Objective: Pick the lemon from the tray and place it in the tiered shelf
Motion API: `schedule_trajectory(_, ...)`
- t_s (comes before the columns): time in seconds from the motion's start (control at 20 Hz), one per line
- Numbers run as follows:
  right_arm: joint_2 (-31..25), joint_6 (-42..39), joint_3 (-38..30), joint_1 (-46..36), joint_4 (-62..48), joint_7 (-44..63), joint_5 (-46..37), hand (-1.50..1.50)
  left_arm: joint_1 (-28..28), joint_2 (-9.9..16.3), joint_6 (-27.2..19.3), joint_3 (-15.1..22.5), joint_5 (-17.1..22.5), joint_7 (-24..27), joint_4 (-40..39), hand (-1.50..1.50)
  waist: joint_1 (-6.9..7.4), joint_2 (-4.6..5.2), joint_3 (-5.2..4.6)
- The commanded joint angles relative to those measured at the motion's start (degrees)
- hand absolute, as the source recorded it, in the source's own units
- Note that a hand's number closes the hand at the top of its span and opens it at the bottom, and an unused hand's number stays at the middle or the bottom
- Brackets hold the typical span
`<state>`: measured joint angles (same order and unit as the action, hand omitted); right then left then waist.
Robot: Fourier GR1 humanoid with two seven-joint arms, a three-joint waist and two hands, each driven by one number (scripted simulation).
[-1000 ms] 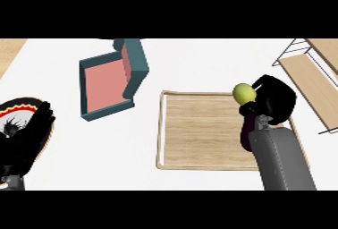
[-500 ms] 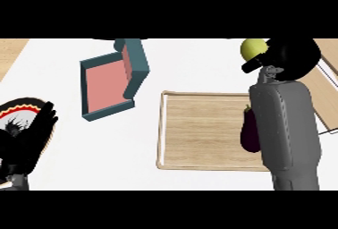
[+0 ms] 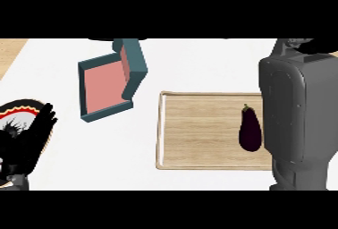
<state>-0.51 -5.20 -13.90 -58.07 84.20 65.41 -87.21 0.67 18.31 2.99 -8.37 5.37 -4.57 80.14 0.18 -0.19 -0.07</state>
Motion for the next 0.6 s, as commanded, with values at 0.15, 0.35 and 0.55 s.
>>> schedule_trajectory(0.15, -4.2, -7.1, -1.7, -9.0, 1.4, 6.6, -5.2, 1.50, 0.4, -0.8, -0.3, 0.3, -0.6, -1.1, 1.5, 0.00, -0.01, -0.04, 0.03)
schedule_trajectory(0.35, -5.4, -14.6, -2.7, -12.6, -1.2, 7.1, -9.9, 1.50, -0.4, -0.8, -0.3, -0.5, -0.7, 0.8, -1.9, 0.00, -0.54, -0.18, -0.04)
schedule_trajectory(0.55, -10.1, -15.7, -7.2, -15.3, -6.7, 3.2, -11.4, 1.50, -2.5, 1.7, 1.5, -1.6, 0.9, -3.1, 0.2, 0.00, -0.06, 0.05, 0.02)
